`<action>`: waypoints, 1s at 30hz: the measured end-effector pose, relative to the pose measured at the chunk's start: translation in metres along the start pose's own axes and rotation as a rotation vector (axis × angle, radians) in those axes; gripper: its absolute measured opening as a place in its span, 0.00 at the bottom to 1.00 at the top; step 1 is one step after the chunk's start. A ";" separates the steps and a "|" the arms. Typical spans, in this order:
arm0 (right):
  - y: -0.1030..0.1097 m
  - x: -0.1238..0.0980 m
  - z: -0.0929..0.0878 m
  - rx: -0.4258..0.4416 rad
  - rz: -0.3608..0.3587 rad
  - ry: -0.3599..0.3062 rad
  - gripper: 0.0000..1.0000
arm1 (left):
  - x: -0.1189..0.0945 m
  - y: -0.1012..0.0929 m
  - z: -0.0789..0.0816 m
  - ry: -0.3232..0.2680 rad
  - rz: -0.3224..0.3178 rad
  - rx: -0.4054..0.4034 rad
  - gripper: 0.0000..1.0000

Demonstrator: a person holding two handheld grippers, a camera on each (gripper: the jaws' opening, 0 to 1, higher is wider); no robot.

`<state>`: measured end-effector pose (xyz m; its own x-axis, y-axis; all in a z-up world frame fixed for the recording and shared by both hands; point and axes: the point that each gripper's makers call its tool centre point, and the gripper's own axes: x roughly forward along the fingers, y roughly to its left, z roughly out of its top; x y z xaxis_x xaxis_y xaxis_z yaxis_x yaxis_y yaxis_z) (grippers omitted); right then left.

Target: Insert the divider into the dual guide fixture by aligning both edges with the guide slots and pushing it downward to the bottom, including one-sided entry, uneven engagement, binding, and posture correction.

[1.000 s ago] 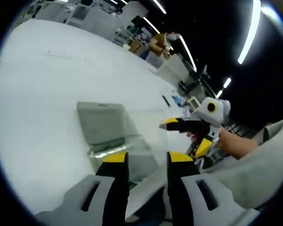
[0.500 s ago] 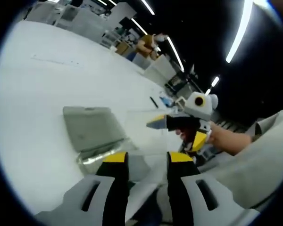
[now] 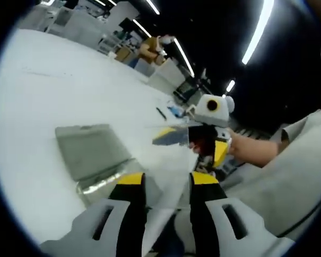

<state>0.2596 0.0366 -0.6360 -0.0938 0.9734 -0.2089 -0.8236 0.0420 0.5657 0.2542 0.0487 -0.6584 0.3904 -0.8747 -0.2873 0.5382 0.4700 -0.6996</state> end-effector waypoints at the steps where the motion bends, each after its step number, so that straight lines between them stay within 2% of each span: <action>1: 0.000 0.000 0.000 0.003 0.004 -0.001 0.49 | 0.001 -0.001 0.001 -0.003 -0.008 0.000 0.27; 8: 0.000 0.000 0.009 0.041 0.037 -0.037 0.48 | 0.005 -0.010 0.004 0.003 -0.052 0.016 0.27; 11: 0.006 0.000 0.014 0.069 0.078 -0.059 0.48 | 0.006 -0.014 0.006 0.003 -0.070 0.021 0.27; 14: 0.002 -0.001 0.013 0.061 0.060 -0.051 0.48 | 0.007 -0.020 0.008 -0.003 -0.097 0.028 0.27; 19: 0.006 -0.002 0.020 0.085 0.087 -0.080 0.47 | 0.010 -0.023 0.008 0.010 -0.116 0.044 0.27; 30: 0.014 -0.001 0.020 0.101 0.130 -0.080 0.43 | 0.013 -0.035 0.008 0.024 -0.169 0.057 0.27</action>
<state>0.2593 0.0409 -0.6114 -0.1477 0.9867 -0.0676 -0.7466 -0.0664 0.6620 0.2468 0.0221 -0.6325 0.2734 -0.9440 -0.1847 0.6361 0.3215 -0.7014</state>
